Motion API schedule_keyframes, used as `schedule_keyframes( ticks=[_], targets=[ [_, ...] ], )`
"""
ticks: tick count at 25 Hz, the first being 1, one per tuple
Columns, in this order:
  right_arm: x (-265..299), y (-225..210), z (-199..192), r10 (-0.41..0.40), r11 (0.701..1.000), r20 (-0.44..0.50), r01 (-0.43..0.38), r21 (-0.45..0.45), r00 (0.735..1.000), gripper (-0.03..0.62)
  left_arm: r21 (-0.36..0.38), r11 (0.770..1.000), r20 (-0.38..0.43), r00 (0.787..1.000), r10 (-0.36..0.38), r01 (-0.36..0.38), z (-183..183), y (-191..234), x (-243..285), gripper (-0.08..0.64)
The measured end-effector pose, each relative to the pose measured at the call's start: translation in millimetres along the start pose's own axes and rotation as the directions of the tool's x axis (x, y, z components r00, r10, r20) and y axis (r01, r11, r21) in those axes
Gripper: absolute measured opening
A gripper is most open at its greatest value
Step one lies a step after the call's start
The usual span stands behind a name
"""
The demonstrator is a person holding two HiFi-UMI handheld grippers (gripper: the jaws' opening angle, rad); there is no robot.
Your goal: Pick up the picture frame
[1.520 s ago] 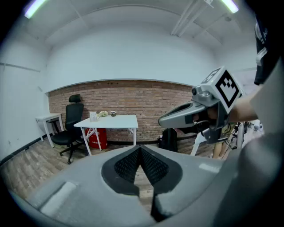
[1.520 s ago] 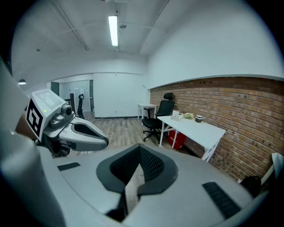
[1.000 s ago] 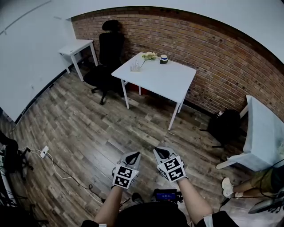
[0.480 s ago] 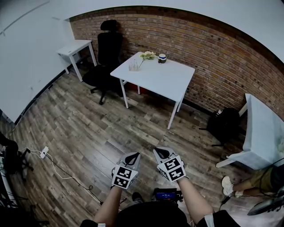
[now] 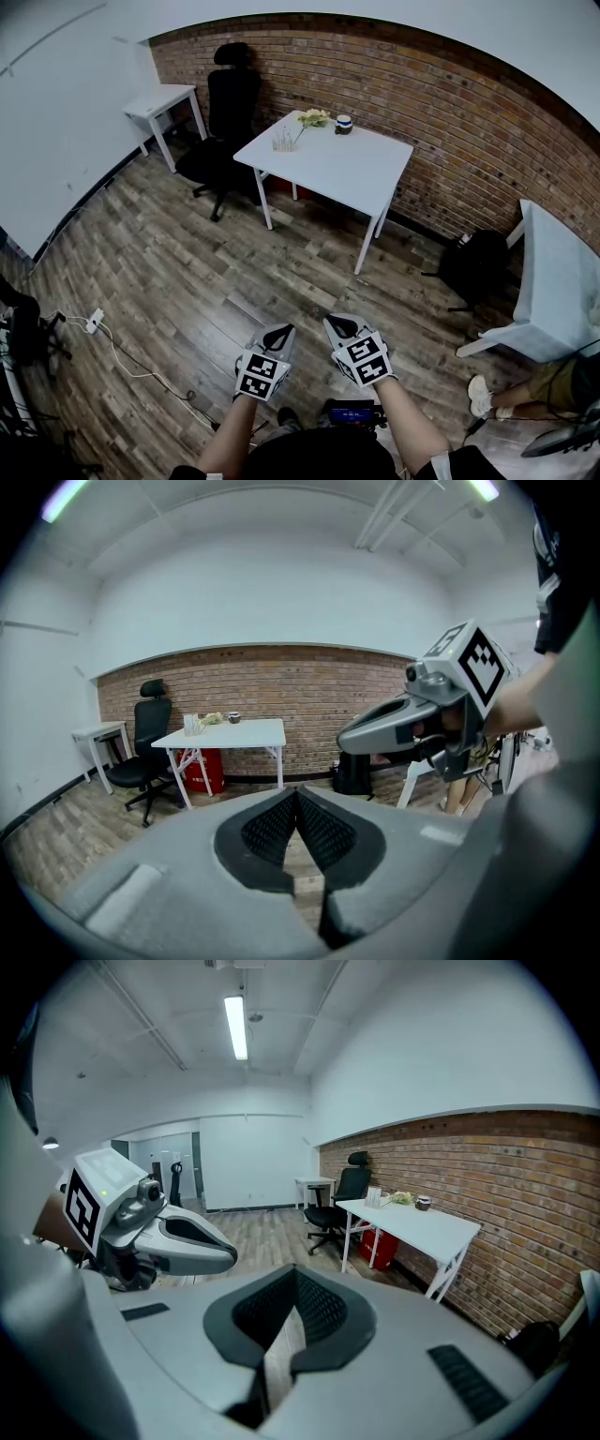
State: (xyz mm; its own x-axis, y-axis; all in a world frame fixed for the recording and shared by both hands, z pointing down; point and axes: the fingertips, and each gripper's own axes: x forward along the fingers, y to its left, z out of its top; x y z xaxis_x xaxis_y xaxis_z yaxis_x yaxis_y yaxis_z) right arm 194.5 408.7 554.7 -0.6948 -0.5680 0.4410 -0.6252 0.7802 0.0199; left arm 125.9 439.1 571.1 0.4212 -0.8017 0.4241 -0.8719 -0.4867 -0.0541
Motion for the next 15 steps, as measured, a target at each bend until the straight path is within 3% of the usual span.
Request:
schedule_keyframes(
  ticks=[9,15],
  targets=[
    [-5,-26,-7,0.023,1.0,-0.001,-0.023,-0.021,1.0,0.009,0.008,1.0,-0.002,1.0,0.026,-0.026,13,-9,28,0.012],
    [-2,-46,-12,0.038,0.996,-0.019,-0.04,-0.082,0.999,0.009,0.061,0.997,0.004,0.998,0.056,-0.057,33,-18,40,0.012]
  ],
)
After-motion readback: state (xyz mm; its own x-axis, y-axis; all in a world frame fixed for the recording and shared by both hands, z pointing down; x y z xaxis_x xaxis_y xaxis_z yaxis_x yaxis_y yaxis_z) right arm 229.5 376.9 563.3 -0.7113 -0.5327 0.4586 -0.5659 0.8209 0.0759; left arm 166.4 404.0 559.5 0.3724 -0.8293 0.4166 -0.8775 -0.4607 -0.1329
